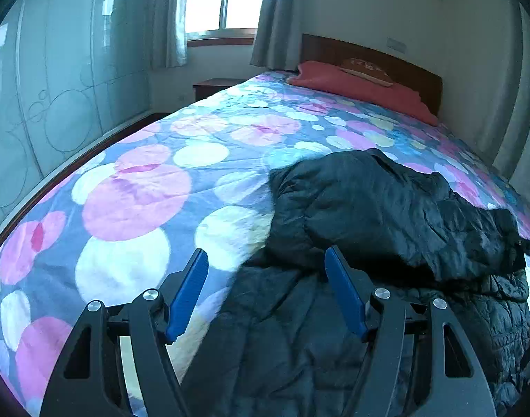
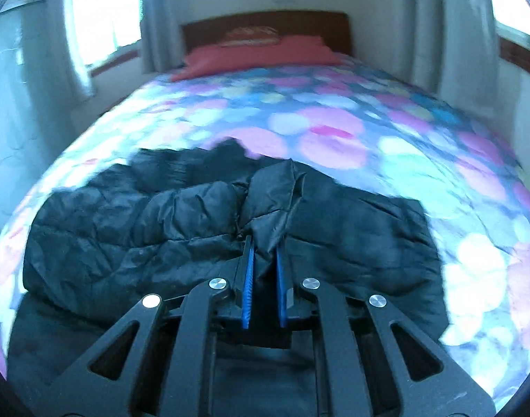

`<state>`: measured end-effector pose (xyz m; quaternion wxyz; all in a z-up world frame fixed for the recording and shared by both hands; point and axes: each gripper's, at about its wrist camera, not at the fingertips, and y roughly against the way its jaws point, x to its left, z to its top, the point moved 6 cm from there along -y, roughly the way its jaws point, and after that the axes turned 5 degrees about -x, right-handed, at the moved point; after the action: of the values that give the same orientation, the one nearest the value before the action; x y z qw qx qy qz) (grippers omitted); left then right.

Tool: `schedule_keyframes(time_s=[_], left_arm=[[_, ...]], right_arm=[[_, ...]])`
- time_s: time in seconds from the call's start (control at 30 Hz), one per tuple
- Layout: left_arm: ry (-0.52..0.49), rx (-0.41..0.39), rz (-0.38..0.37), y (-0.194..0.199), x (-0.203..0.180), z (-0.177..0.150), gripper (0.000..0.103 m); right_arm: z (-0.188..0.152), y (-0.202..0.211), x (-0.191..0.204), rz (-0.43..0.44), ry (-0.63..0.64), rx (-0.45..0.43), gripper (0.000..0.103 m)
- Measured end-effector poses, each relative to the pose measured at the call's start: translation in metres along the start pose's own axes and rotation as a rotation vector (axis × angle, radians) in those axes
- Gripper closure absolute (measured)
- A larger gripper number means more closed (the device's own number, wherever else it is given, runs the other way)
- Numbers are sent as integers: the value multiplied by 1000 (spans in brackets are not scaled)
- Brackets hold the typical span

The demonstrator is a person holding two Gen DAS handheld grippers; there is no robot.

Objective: Fold large clothes

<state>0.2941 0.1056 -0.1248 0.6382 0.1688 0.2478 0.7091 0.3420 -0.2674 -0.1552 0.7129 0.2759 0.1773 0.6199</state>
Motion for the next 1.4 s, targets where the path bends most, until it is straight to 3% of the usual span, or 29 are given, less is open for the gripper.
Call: schedule_keyframes(time_s=[0.1, 0.2, 0.27, 0.33, 0.4, 0.47, 0.53, 0.63, 0.7, 0.87, 0.93, 1.0, 1.07, 1.2, 1.3, 1.4], left_arm=[[-30, 8, -8, -9, -12, 2, 34], [-62, 23, -8, -23, -23, 4, 34], [-77, 37, -10, -36, -27, 7, 34], [-80, 44, -7, -48, -30, 13, 34], [-91, 44, -4, -60, -35, 20, 34], [-125, 38, 23, -77, -41, 29, 34], [-162, 34, 65, -93, -44, 31, 34], [-213, 102, 130, -125, -40, 18, 32], [-215, 150, 111, -139, -38, 7, 32], [-207, 114, 156, -118, -36, 19, 34], [-143, 24, 123, -97, -40, 37, 34], [-113, -6, 91, -93, -47, 46, 34], [-110, 8, 28, -104, -64, 45, 34], [-197, 162, 35, -151, -85, 11, 32], [-203, 165, 49, -155, -86, 10, 32], [-156, 111, 34, -131, -75, 19, 33]], right_arm=[[-11, -14, -25, -33, -7, 44, 91], [-26, -35, -35, -14, -15, 128, 81], [-21, -33, -38, -35, -27, 105, 71], [-12, -21, -40, -69, -40, 46, 70], [2, -14, -27, -56, -27, -8, 70], [7, -20, -11, -10, -13, -4, 69], [8, -37, 3, 36, -9, 22, 66], [-13, -70, 9, 6, 29, 114, 62], [-23, -84, 9, 23, 33, 124, 62], [-9, -68, 13, 2, 41, 102, 63], [3, -57, 20, 3, 48, 49, 62], [12, -57, 34, 27, 54, 29, 62], [14, -66, 48, 51, 70, 35, 61], [-4, -106, 66, 33, 142, 99, 60], [-3, -109, 67, 35, 153, 105, 61], [2, -81, 58, 39, 131, 69, 61]])
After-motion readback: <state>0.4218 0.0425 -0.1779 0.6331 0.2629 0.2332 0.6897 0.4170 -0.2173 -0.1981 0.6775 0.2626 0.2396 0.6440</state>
